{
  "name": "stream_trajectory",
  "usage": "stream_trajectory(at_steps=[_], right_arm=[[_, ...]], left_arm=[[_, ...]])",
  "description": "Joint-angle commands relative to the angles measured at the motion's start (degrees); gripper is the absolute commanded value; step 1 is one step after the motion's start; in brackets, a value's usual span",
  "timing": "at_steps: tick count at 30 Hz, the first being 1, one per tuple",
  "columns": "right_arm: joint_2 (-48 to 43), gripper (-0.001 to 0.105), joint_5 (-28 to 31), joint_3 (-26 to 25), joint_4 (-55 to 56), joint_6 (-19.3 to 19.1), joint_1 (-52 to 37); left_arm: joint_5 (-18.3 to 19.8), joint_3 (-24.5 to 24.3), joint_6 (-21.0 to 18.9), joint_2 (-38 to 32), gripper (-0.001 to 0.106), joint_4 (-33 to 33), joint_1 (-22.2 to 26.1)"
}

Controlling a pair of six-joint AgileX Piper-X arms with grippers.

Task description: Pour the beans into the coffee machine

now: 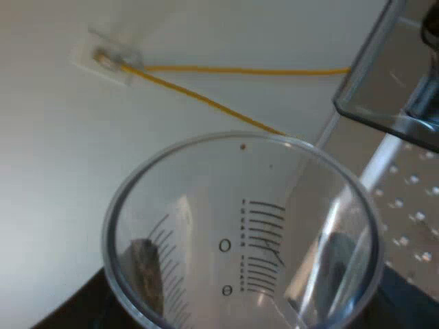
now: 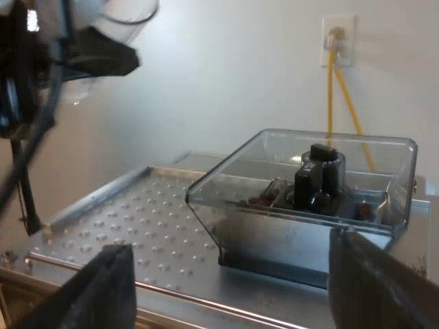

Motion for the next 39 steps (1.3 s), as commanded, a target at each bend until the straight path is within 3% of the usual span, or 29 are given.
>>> stream_trajectory(at_steps=[1,3,6,9,13,17,18,22,25,34,39], right_arm=[[-0.6,0.062,-1.4,-2.5,2.6,-0.9,0.0],[-1.0,0.062,-3.9,-3.2,3.2,-0.9,0.0],[-1.5,0.062,-4.4,-3.2,3.4,-0.9,0.0],[-2.4,0.062,-4.4,-3.2,5.7,-0.9,0.0],[-3.9,0.062,-4.4,-3.2,9.8,-0.7,0.0],[-5.4,0.062,-4.8,-3.2,12.8,-0.7,0.0],[-6.1,0.062,-7.0,-3.2,14.4,-0.7,0.0],[-8.2,0.062,-11.0,-3.2,19.5,-0.5,0.0],[-9.8,0.062,-12.1,-3.2,23.3,-0.5,0.0],[-11.4,0.062,-15.6,-2.9,30.0,0.3,0.1],[-11.4,0.062,-16.4,1.2,30.0,2.2,0.1]], left_arm=[[1.7,-0.6,-5.3,-2.2,0.025,2.2,1.1],[5.1,-0.6,-10.5,-4.5,0.025,5.2,3.9],[6.4,-0.6,-12.0,-5.3,0.025,5.8,4.8],[13.8,-0.6,-19.0,-8.7,0.025,11.4,9.8],[18.7,-0.6,-21.3,-10.5,0.025,13.8,14.4],[20.9,-0.4,-22.7,-11.5,0.025,13.5,16.6],[23.6,0.5,-24.8,-12.9,0.025,13.5,19.6],[24.7,3.8,-25.6,-15.2,0.025,13.4,21.9],[24.7,7.8,-25.6,-17.5,0.025,11.5,22.9],[25.7,27.0,-27.8,-28.1,0.025,-0.2,26.7],[28.8,38.0,-29.9,-32.4,0.025,-6.1,28.3]])
